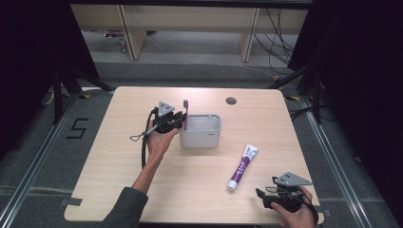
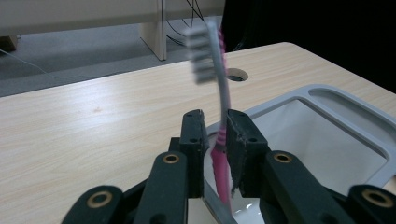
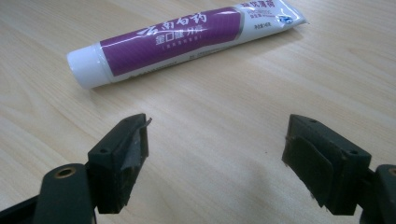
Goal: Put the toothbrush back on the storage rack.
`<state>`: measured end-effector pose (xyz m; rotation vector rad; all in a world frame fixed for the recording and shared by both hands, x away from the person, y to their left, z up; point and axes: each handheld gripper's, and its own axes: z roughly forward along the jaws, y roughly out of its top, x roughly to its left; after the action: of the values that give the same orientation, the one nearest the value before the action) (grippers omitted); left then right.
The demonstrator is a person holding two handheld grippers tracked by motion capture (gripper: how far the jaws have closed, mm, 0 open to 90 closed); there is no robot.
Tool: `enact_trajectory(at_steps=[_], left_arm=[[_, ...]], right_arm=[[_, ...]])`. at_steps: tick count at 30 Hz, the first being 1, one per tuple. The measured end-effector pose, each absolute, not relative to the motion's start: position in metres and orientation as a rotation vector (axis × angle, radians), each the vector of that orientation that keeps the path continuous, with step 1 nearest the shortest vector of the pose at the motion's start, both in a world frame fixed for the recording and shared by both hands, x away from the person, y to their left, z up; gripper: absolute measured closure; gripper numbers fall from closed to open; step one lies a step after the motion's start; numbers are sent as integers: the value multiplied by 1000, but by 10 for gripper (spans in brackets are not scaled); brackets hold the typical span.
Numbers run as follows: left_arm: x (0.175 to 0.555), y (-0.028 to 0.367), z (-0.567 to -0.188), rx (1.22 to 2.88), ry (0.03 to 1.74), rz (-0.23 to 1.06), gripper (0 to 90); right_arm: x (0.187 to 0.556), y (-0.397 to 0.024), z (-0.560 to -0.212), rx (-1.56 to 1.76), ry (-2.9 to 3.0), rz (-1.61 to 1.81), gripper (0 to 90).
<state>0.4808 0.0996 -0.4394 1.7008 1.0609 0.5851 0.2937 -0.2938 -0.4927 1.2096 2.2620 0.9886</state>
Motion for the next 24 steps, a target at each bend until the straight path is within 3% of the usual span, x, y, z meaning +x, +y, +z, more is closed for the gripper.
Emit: enact_trajectory(at_steps=[2,6,10,24], left_arm=[[480,100,-439,1706,1056,591,717],[478,102,-439,1720,1066,641,524],[473,106,-434,1704,1068,654,431],[443,124,-414,1775,1104,566,327]], right_arm=[[294,-294,-493,1209,2262,988,226],[294,-294,-492,1209,2259,983,227],[294,-294,-493,1210,2259,981,227],[292,-293,-492,1265,2237,989,227]])
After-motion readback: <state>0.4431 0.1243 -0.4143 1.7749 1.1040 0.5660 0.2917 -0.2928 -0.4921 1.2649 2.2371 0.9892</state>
